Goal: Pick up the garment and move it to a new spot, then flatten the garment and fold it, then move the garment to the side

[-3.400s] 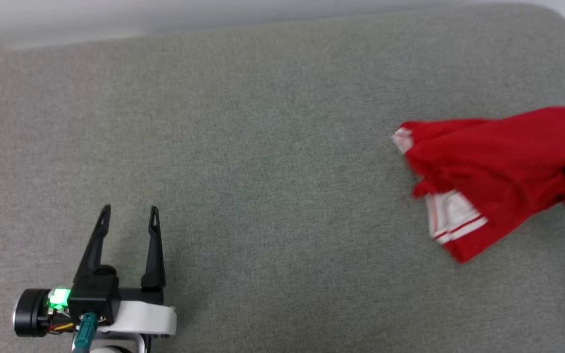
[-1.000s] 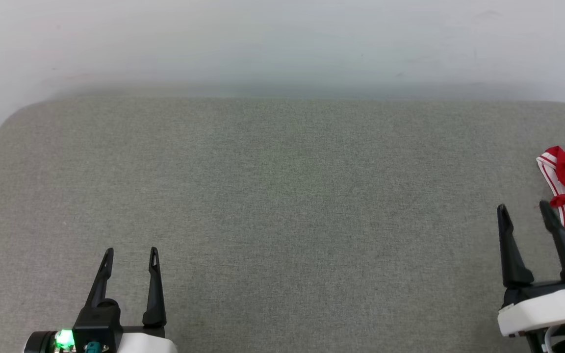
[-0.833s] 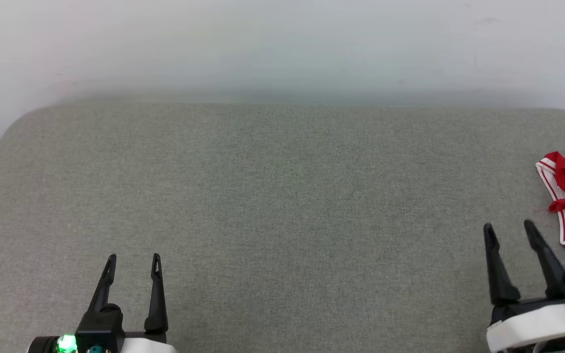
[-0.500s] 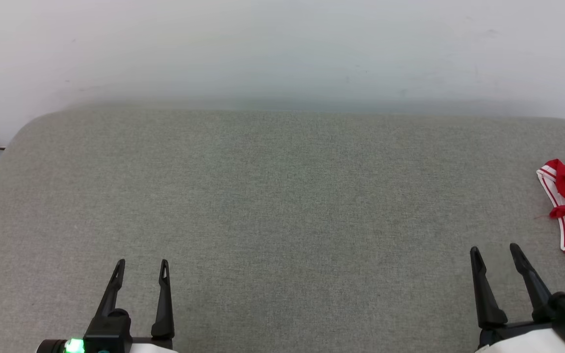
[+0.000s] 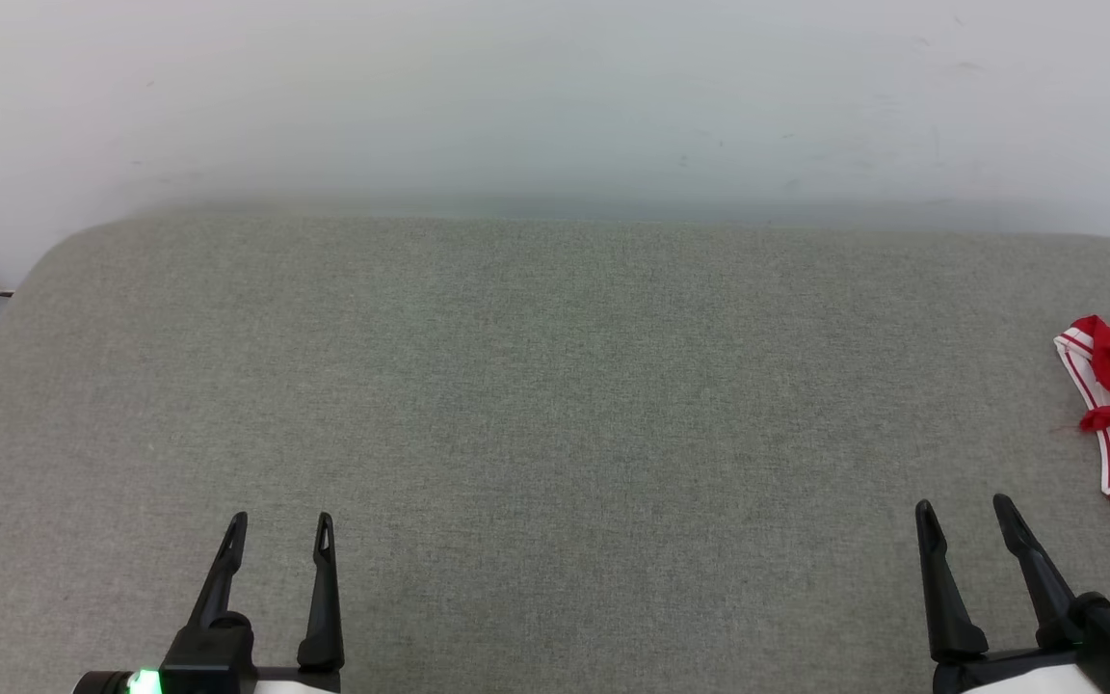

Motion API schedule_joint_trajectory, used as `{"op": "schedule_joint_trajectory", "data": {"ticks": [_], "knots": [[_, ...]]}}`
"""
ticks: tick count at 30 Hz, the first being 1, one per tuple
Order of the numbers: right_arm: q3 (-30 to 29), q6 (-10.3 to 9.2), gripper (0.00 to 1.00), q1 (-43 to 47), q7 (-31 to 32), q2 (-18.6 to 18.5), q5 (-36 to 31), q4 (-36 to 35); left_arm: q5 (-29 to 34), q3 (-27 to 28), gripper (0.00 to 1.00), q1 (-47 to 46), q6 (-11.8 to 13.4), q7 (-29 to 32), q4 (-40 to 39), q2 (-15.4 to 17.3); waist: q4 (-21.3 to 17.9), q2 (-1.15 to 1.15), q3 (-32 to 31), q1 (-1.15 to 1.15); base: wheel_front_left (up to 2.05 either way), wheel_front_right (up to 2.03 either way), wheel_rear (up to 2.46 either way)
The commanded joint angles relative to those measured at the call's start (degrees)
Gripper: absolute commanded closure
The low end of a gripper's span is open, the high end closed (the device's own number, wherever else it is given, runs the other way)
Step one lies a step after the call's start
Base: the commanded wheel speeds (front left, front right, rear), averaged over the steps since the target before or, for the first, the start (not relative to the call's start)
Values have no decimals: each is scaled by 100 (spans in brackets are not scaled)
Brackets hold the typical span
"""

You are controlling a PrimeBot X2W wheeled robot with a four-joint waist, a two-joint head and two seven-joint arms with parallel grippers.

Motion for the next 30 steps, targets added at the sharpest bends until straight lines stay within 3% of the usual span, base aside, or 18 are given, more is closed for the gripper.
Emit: {"op": "schedule_joint_trajectory", "data": {"ticks": [1,4,5,10,18,19,30], "knots": [[4,-7,0,59,-18,29,-9,-21,-11,9,0,53,-16,-26,-20,-29,-2,0,7,0,0,0,0],[6,-6,0,27,-27,34,-10,4,-16,12,0,55,-13,-26,-13,-35,-1,0,15,0,0,0,0],[3,-1,100,0,-3,9,2,14,-4,-3,100,1,-14,2,-3,-24,-1,0,14,0,0,0,0],[29,1,100,1,14,10,112,242,-115,-38,100,43,-25,35,222,-57,-3,0,13,0,0,0,0],[48,1,100,-162,171,-38,1098,383,-1165,10,100,-117,-142,217,346,-33,-17,0,3,0,0,0,0],[54,0,100,-228,228,-53,1439,438,-1528,27,100,-181,-191,282,408,-26,-23,0,-1,0,0,0,0],[61,0,100,-408,408,-90,2484,602,-2644,86,100,-377,-340,487,595,-12,-40,0,-15,0,0,0,0]]}}
